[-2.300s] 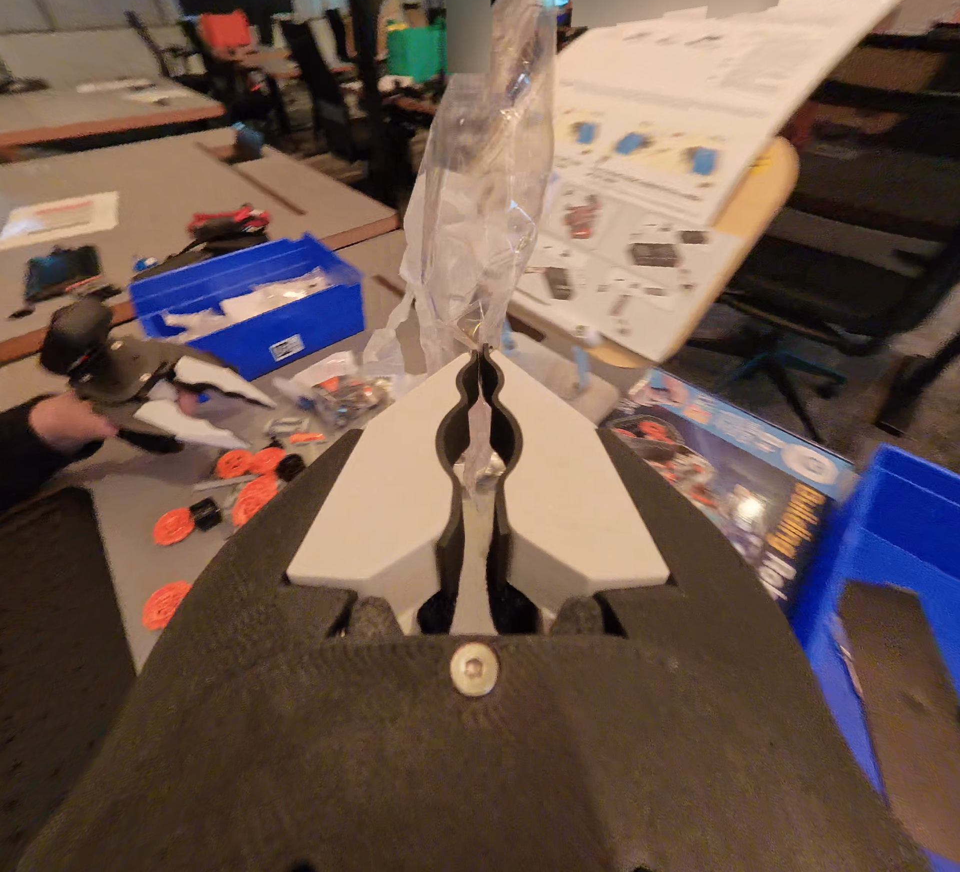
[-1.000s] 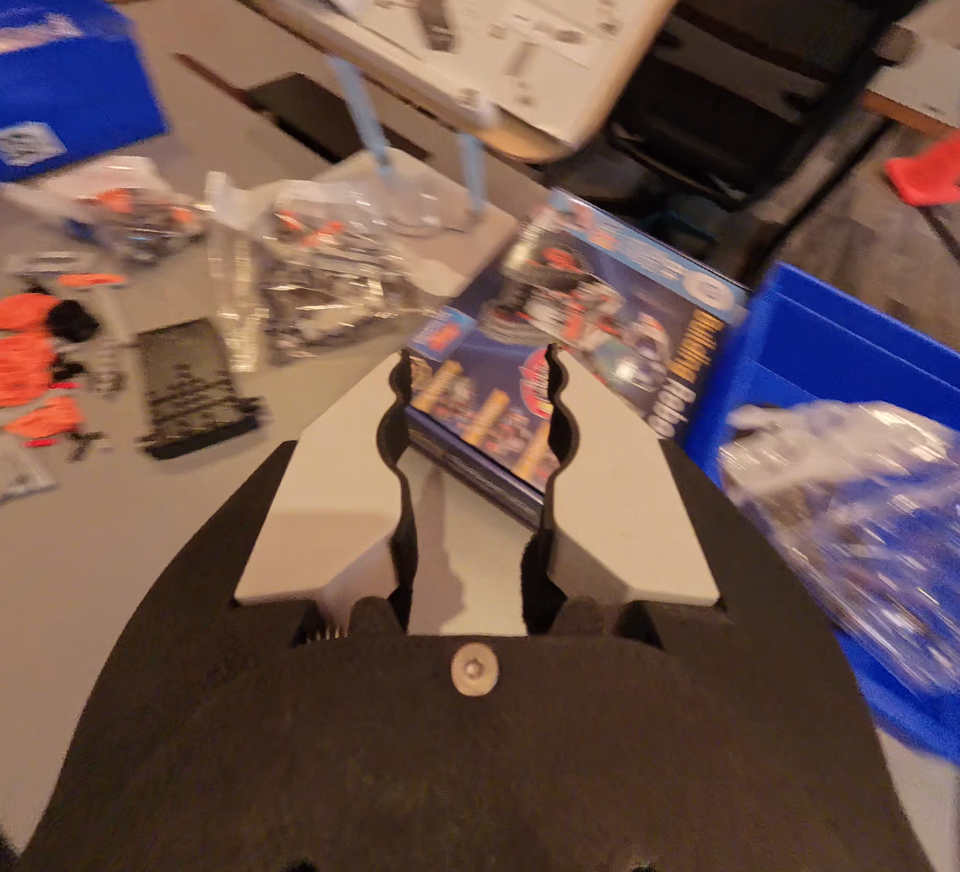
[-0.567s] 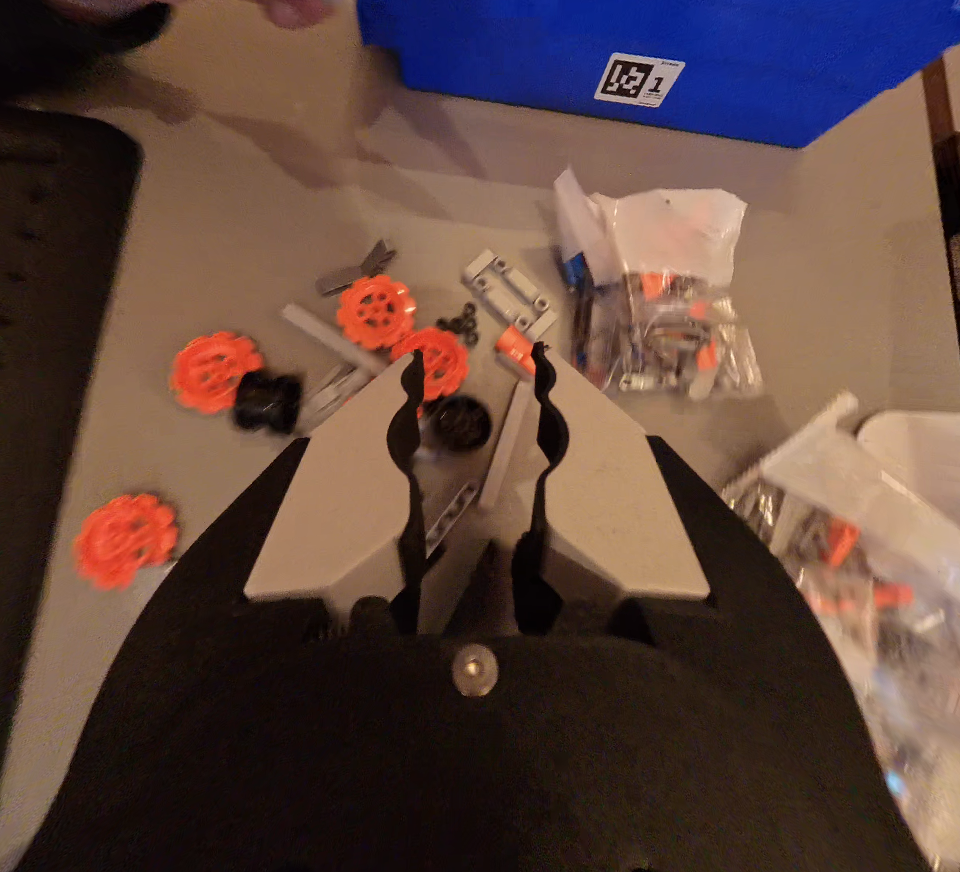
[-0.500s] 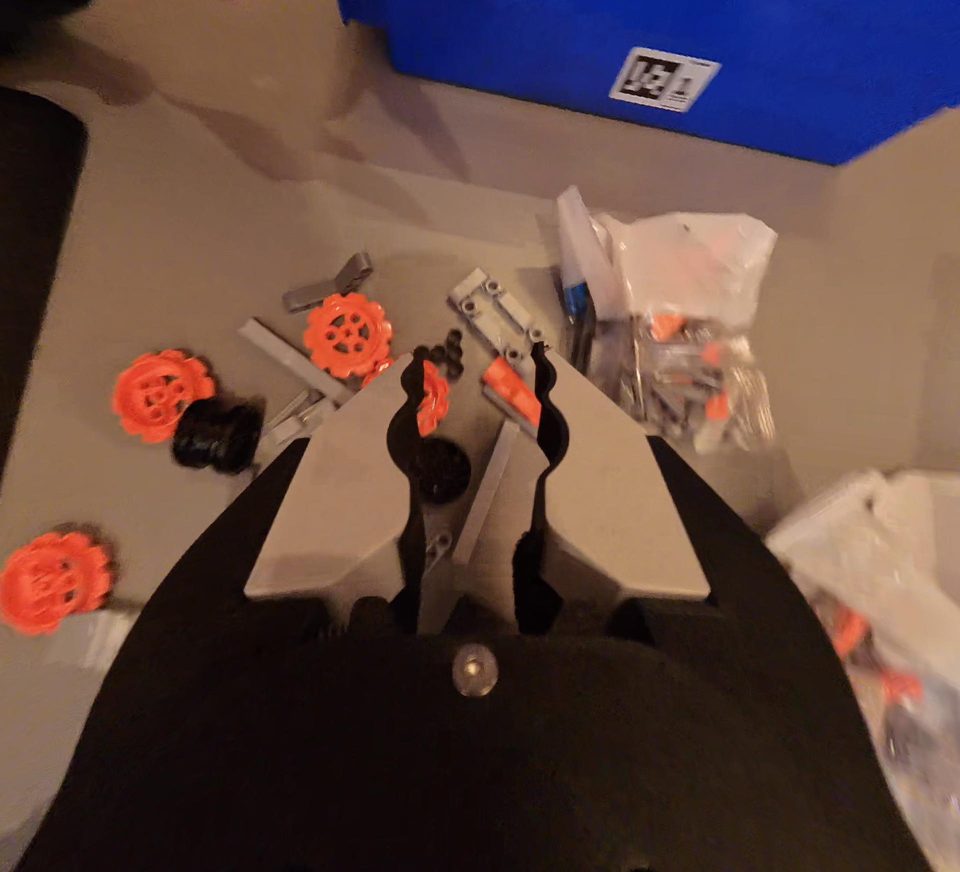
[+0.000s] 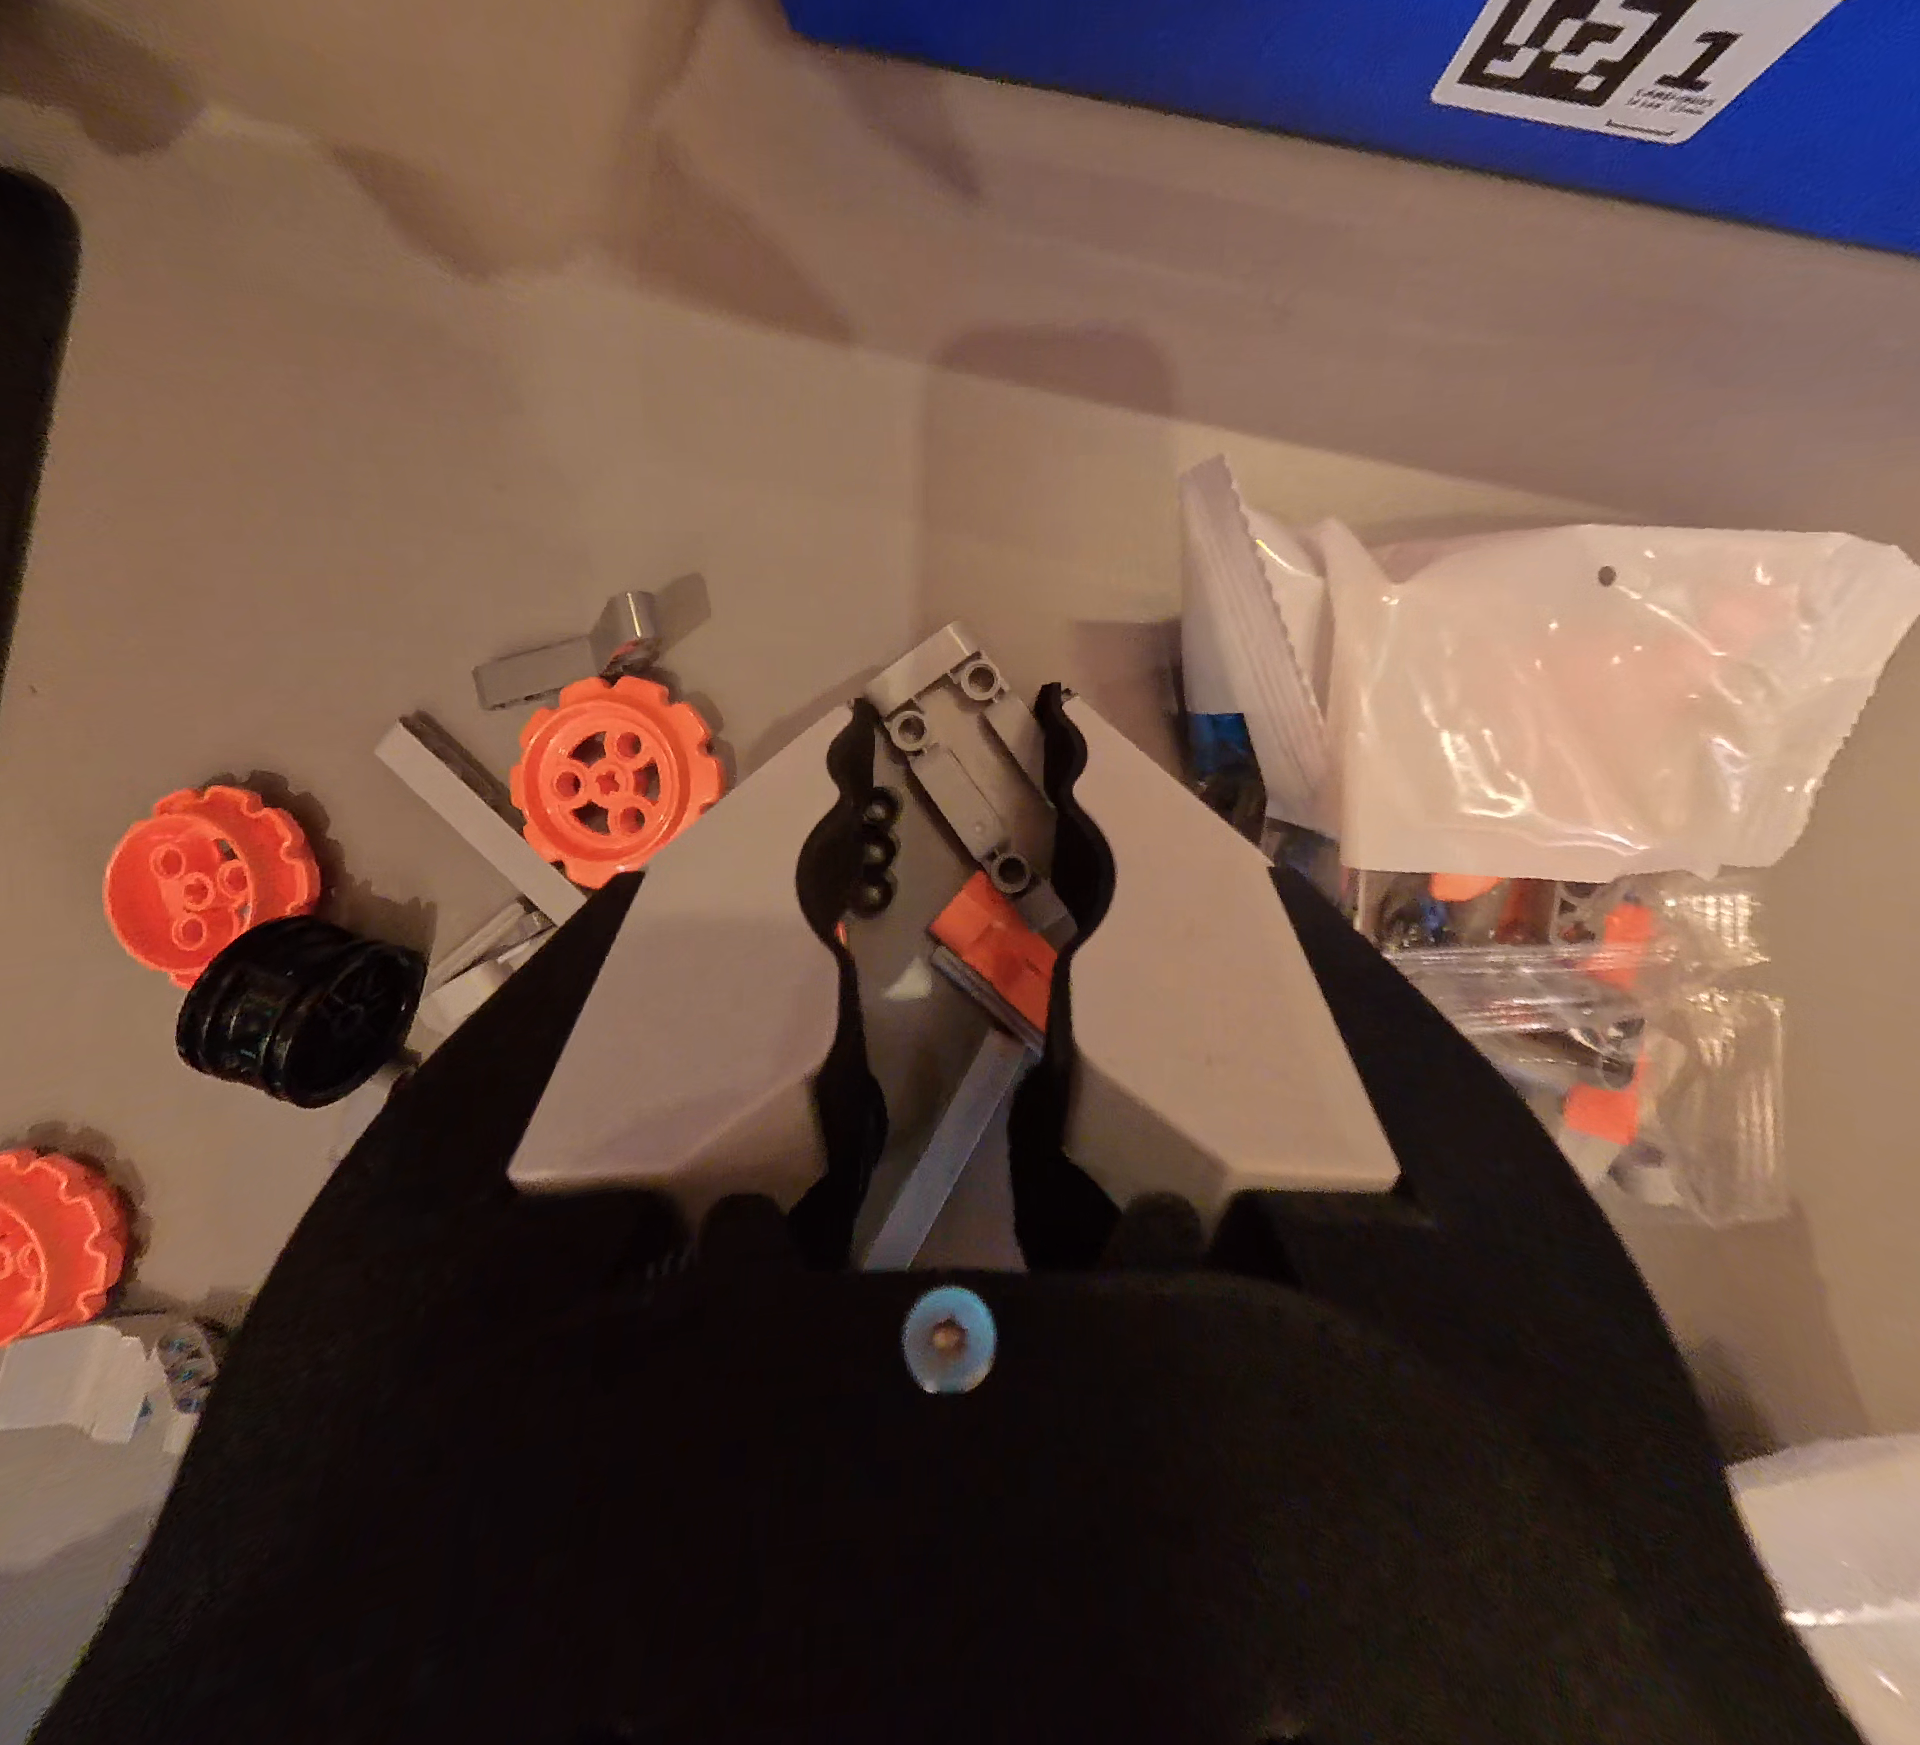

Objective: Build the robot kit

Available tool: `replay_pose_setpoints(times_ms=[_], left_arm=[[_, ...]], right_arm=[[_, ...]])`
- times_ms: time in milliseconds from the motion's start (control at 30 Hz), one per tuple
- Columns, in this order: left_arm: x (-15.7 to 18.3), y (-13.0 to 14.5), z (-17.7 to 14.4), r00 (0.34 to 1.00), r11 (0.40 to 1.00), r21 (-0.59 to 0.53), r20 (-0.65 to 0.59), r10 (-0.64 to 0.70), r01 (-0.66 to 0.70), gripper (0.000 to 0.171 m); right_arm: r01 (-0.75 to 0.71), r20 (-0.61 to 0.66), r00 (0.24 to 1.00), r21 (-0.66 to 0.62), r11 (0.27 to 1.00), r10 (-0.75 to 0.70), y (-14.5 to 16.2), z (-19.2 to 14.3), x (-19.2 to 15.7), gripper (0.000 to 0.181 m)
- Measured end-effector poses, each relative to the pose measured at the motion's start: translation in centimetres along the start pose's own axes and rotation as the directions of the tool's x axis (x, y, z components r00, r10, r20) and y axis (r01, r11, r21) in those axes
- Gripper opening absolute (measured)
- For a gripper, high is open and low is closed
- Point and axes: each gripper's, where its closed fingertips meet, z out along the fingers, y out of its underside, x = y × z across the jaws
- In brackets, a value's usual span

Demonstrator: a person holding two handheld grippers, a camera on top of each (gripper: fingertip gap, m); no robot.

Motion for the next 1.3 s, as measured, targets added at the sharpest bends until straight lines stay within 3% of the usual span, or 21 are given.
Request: replay_pose_setpoints(times_ms=[300,600,700,900,1133,1300], left_arm=[[0.0,0.3,0.2,1.000,1.000,-0.007,0.013,0.026,-0.026,0.026],[0.3,0.7,0.4,0.999,0.999,-0.025,0.005,0.033,-0.032,0.026],[0.3,0.9,0.4,0.999,0.999,-0.031,0.005,0.033,-0.033,0.026],[0.9,2.0,1.0,0.999,0.996,-0.083,-0.028,0.032,-0.034,0.027],[1.7,3.3,1.6,0.997,0.989,-0.131,-0.051,0.059,-0.065,0.027],[2.6,4.5,2.1,0.994,0.982,-0.171,-0.089,0.069,-0.084,0.028]], right_arm=[[-0.018,-0.049,0.999,0.014,1.000,0.019,0.6,-0.9,-0.1,0.025],[-0.123,-0.073,0.986,0.310,0.943,0.153,0.3,-9.0,-2.3,0.026],[-0.164,-0.119,0.970,0.332,0.929,0.213,3.1,-12.3,-3.8,0.025],[-0.304,-0.258,0.887,0.294,0.906,0.382,13.0,-16.8,-7.0,0.026],[-0.467,-0.330,0.787,0.233,0.853,0.521,22.2,-17.5,-10.0,0.025],[-0.495,-0.344,0.780,0.173,0.852,0.523,24.5,-16.4,-11.3,0.025]])
